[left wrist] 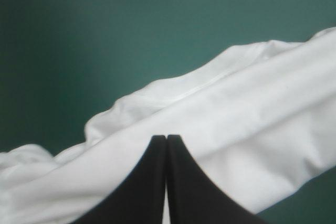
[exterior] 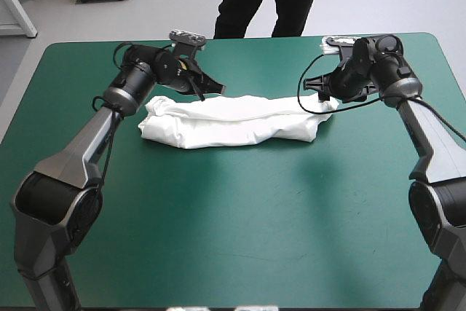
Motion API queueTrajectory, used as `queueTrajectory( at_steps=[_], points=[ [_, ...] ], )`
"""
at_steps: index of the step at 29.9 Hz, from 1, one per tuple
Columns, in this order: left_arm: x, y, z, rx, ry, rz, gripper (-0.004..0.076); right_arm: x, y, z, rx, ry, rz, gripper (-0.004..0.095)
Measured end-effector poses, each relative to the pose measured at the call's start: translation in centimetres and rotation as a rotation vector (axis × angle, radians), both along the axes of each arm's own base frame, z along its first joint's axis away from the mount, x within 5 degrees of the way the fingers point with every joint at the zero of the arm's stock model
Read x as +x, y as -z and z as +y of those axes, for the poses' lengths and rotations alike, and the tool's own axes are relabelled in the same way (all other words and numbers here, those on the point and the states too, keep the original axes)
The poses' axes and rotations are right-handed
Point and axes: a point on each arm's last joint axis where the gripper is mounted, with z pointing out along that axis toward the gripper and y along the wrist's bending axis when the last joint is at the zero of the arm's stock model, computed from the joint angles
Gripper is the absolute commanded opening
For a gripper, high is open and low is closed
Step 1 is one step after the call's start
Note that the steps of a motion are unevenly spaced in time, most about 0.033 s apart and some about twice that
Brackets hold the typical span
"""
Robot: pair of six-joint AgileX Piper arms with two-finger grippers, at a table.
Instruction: Fold the cloth
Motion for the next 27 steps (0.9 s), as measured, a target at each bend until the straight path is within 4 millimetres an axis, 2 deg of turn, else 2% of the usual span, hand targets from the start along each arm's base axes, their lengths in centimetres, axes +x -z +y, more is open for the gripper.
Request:
queueTrajectory(
  at_steps=[5, 11, 15, 22, 24, 27],
  points=[
    [0.0, 2.7, -3.2, 0.014, 0.065, 0.032, -0.0009, 0.0, 0.0, 0.0, 0.001, 0.0, 0.003, 0.053],
    [0.5, 6.1, -5.5, 0.02, 0.099, 0.08, -0.0009, 0.0, 0.0, 0.0, 0.001, -0.003, 0.002, 0.053],
    [0.9, 8.1, -6.2, 0.018, 0.102, 0.118, -0.0009, 0.1, 0.0, -0.4, 0.008, 0.009, 0.001, 0.053],
    [1.5, 10.9, -6.6, 0.038, 0.099, 0.163, -0.0009, 0.4, -0.1, -2.9, 0.104, 0.052, 0.026, 0.0531],
    [1.5, 10.9, -6.6, 0.035, 0.098, 0.16, -0.0009, 0.4, -0.1, -3.5, 0.141, 0.05, 0.036, 0.0539],
    [1.6, 11.0, -6.6, 0.036, 0.098, 0.16, -0.0009, 0.4, 0.2, -3.8, 0.18, 0.024, 0.058, 0.0607]
  ],
)
